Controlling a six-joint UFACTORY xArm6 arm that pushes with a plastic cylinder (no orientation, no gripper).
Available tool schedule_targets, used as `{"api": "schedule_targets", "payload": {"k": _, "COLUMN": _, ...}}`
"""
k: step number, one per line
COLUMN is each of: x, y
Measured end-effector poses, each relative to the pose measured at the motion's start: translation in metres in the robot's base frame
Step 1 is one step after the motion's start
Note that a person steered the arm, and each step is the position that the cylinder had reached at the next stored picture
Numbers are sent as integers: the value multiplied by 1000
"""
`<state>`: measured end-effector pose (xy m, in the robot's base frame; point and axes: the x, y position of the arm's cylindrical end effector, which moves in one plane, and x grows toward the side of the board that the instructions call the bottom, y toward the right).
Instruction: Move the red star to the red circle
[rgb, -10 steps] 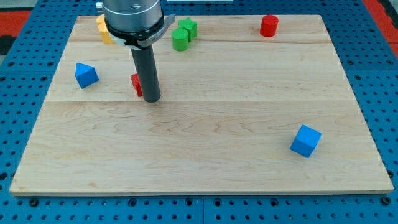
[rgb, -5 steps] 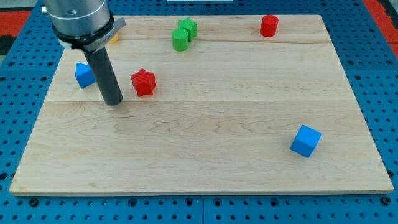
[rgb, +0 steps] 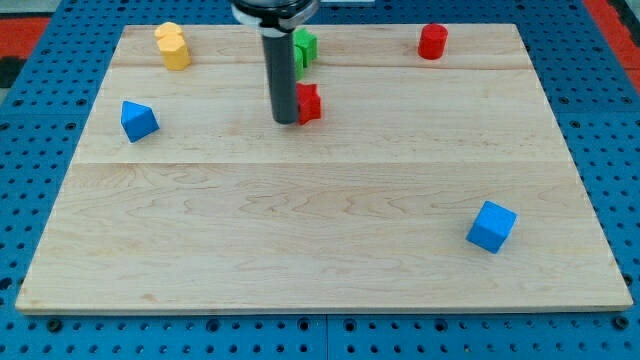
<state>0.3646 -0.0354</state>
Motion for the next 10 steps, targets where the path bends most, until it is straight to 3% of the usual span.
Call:
{"api": "schedule_targets", "payload": {"k": 4, "x": -32, "y": 78}}
{"api": "schedule_targets", "payload": {"k": 7, "x": -40, "y": 8}}
{"api": "schedule_targets", "payload": {"k": 10, "x": -90, "y": 98}}
